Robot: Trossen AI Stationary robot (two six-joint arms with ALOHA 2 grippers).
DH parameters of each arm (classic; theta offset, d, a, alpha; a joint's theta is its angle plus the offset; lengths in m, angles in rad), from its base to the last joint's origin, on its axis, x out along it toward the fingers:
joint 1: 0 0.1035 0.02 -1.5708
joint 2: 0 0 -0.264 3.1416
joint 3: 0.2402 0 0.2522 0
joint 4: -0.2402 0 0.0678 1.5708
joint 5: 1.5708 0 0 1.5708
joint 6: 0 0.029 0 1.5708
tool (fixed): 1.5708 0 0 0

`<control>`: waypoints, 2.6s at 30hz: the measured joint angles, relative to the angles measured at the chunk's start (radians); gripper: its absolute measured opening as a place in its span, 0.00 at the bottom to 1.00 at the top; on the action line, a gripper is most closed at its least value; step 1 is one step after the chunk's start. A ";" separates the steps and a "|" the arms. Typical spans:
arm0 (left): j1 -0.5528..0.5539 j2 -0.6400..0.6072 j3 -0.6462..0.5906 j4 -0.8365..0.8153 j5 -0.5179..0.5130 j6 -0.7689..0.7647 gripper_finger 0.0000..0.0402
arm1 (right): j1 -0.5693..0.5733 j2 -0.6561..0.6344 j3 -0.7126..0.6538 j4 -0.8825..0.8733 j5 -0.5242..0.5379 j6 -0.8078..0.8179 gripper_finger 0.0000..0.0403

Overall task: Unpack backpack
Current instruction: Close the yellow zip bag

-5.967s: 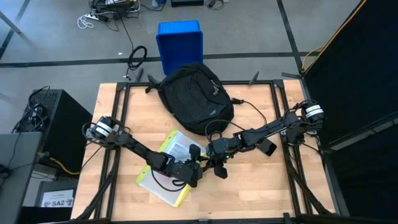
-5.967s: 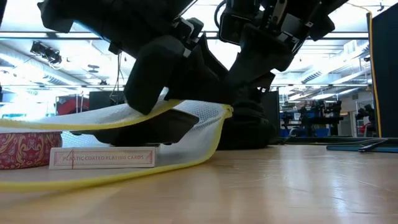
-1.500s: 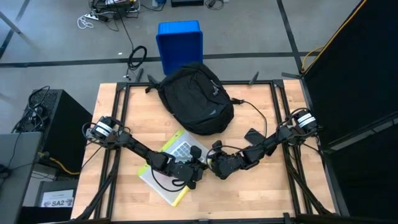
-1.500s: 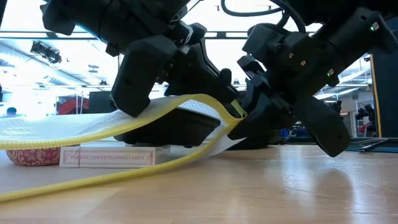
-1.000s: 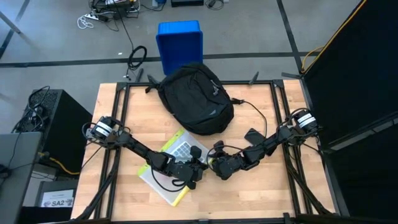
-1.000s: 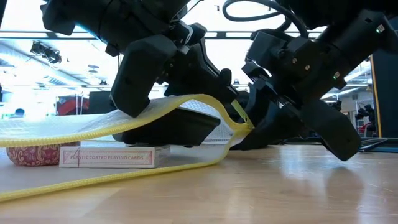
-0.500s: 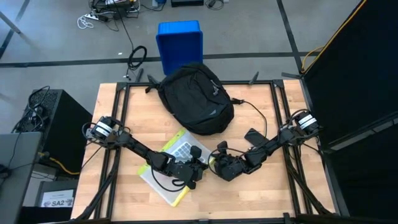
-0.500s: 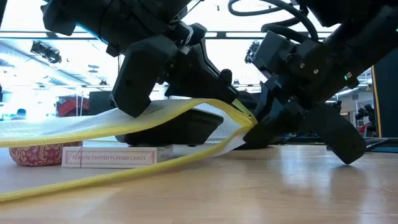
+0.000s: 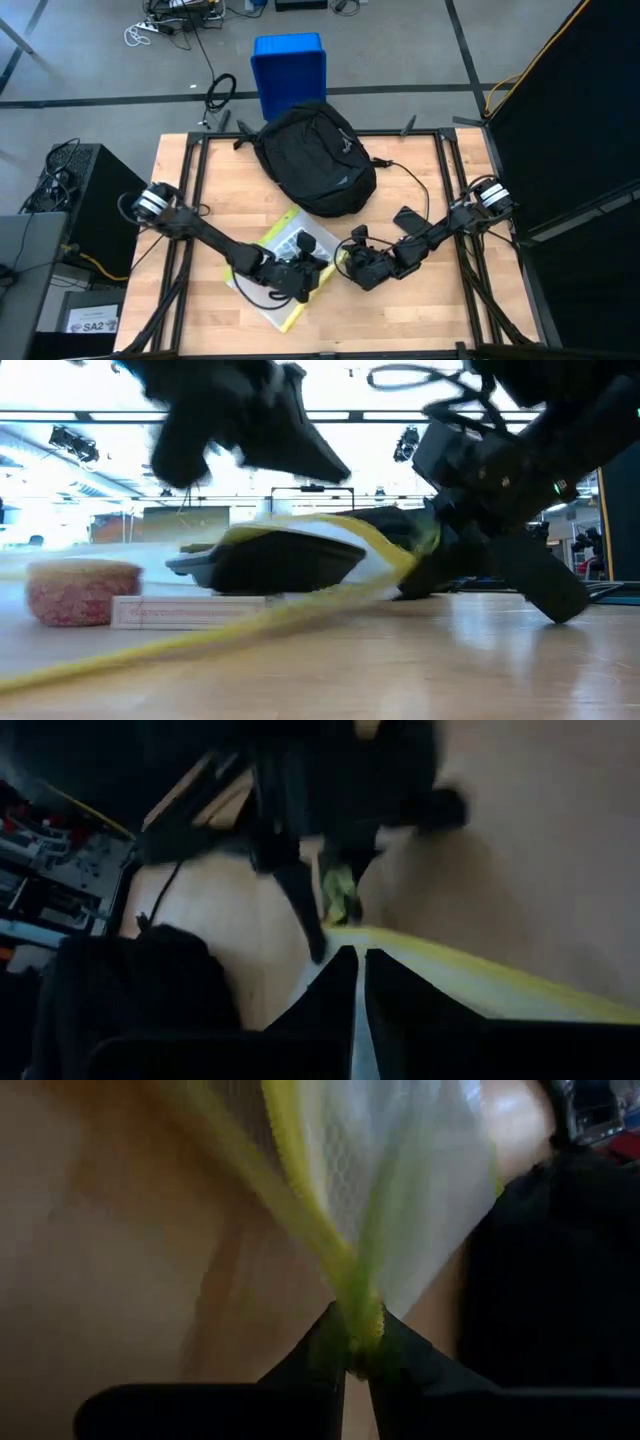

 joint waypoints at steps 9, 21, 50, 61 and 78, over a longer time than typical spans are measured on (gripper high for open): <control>-0.050 0.000 0.038 -0.062 -0.020 -0.037 0.00 | -0.001 0.000 0.001 0.002 0.001 -0.008 0.03; -0.035 0.026 0.037 0.131 0.048 -0.203 0.04 | -0.024 -0.039 -0.002 0.034 -0.017 0.189 0.00; 0.077 0.124 0.036 0.072 -0.032 -0.606 0.47 | -0.061 -0.065 0.000 0.125 -0.032 0.241 0.00; 0.107 0.124 0.036 0.062 -0.020 -0.635 0.47 | -0.060 -0.065 0.000 0.171 -0.040 0.240 0.00; 0.137 0.123 0.036 0.037 -0.025 -0.653 0.26 | -0.058 -0.065 0.000 0.199 -0.062 0.221 0.00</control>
